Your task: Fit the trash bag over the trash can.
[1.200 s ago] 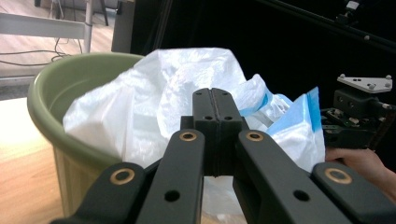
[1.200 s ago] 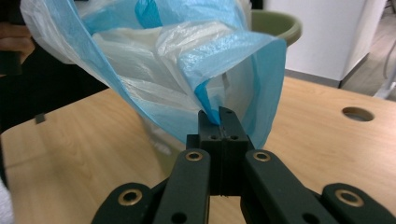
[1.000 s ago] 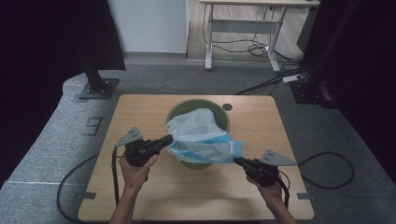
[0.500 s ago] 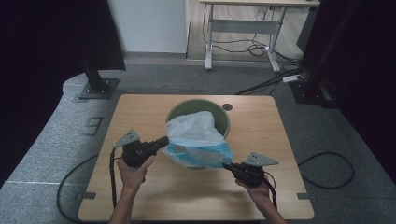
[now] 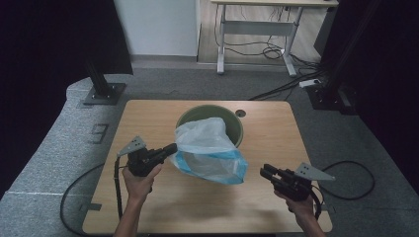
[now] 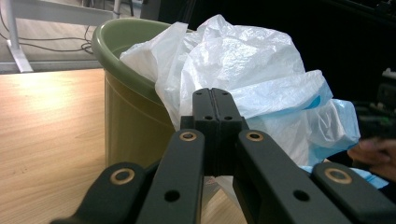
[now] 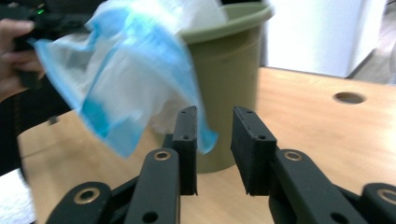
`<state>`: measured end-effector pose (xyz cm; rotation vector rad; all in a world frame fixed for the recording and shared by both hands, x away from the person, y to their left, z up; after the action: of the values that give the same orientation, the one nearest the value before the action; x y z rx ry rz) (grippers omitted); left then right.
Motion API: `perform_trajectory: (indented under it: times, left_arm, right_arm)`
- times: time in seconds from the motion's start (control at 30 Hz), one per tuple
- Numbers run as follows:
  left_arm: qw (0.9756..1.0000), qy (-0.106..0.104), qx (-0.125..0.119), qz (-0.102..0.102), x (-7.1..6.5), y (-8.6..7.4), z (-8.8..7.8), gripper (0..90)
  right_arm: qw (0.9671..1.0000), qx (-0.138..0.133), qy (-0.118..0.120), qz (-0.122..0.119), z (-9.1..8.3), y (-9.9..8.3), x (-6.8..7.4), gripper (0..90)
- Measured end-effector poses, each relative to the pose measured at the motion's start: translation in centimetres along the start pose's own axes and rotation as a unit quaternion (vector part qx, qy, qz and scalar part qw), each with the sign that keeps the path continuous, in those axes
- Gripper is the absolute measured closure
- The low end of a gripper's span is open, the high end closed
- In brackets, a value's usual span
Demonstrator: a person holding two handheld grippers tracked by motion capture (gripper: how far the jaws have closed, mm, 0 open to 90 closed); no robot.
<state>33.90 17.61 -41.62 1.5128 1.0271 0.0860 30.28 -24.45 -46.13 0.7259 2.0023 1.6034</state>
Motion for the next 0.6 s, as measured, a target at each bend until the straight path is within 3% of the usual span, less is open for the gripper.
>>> perform_trajectory:
  times: [0.1,0.27,0.5,0.6]
  left_arm:
    - [1.0,0.0,0.001,0.001,-0.1,0.0,0.1,89.9]
    - [1.0,-0.001,0.003,0.0,-0.2,0.1,0.2,89.9]
    - [0.9999,-0.01,0.002,-0.003,-0.4,0.1,0.3,89.9]
    - [0.9999,-0.014,0.002,-0.003,-0.4,0.2,0.3,89.9]
  right_arm:
    - [0.9999,-0.001,-0.008,-0.01,0.6,1.1,-1.0,66.8]
    - [0.9997,0.005,-0.004,-0.023,3.3,2.9,-1.5,65.8]
    - [0.9986,0.009,0.033,-0.041,5.3,3.1,1.0,58.8]
    - [0.9981,0.021,0.033,-0.048,5.8,2.6,1.8,54.7]
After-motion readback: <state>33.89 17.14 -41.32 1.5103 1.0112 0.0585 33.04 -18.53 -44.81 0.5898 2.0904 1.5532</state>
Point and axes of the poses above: each handheld gripper's, and its own axes: z roughly forward along the jaws, y roughly out of its top, x roughly to its left, the point moved 3 cm from there along z, roughly forward along the jaws, and after that the axes turned 12 degrees about -z, right-handed, at the moved point
